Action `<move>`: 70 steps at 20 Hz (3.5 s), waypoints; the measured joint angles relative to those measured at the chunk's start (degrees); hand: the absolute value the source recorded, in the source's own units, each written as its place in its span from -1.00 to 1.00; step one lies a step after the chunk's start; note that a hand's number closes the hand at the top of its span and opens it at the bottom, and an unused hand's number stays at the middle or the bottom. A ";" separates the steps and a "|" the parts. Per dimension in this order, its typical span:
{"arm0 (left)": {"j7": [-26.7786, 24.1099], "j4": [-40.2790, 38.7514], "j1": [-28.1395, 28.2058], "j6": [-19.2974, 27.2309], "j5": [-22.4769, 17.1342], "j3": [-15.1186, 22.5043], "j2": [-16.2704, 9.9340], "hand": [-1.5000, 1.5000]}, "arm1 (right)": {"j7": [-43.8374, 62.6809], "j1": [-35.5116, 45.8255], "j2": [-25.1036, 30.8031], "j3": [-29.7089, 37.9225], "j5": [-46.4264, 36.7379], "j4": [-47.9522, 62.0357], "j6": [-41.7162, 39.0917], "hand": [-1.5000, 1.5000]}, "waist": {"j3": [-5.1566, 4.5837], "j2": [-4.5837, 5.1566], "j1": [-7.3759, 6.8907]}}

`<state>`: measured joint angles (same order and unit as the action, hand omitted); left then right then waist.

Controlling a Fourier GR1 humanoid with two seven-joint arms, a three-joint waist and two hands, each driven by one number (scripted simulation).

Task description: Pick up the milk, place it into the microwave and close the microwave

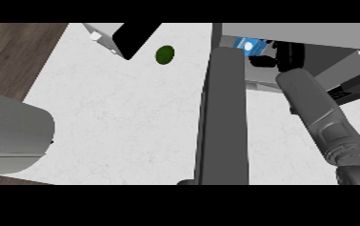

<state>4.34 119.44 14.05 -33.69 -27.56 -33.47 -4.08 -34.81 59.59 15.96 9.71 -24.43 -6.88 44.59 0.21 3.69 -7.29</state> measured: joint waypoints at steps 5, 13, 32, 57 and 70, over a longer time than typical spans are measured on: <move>-0.35 -0.70 -0.89 0.10 2.01 0.12 -0.42 -1.00 | 5.48 -0.32 2.17 -1.35 -2.12 3.18 5.26 -1.00 | 0.00 0.28 -0.35; -0.75 -2.17 -2.64 -0.78 4.27 1.64 -1.10 -1.00 | 1.71 1.12 0.30 -1.76 -2.53 1.75 1.78 -1.00 | 0.17 0.24 -0.73; -1.63 -4.52 -4.55 -6.19 7.37 10.57 0.95 -1.00 | -10.71 -1.42 -2.93 8.00 8.19 -0.60 -21.79 -1.00 | 0.10 -1.28 2.50; 0.57 -4.86 -4.69 0.34 16.13 32.12 3.75 1.00 | -20.46 -26.15 -8.64 8.81 16.15 -11.79 -47.70 -1.00 | -0.25 -3.97 7.89; -4.43 -17.81 -16.98 12.00 29.67 49.53 4.05 1.00 | -17.56 -49.86 -7.74 4.50 19.37 -36.31 -53.81 -1.00 | -0.32 -4.02 9.29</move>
<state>-0.09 101.63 -2.93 -21.69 2.11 16.06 -0.03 -52.37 9.73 8.22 14.21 -5.06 -43.20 -9.22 -0.11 -0.32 1.99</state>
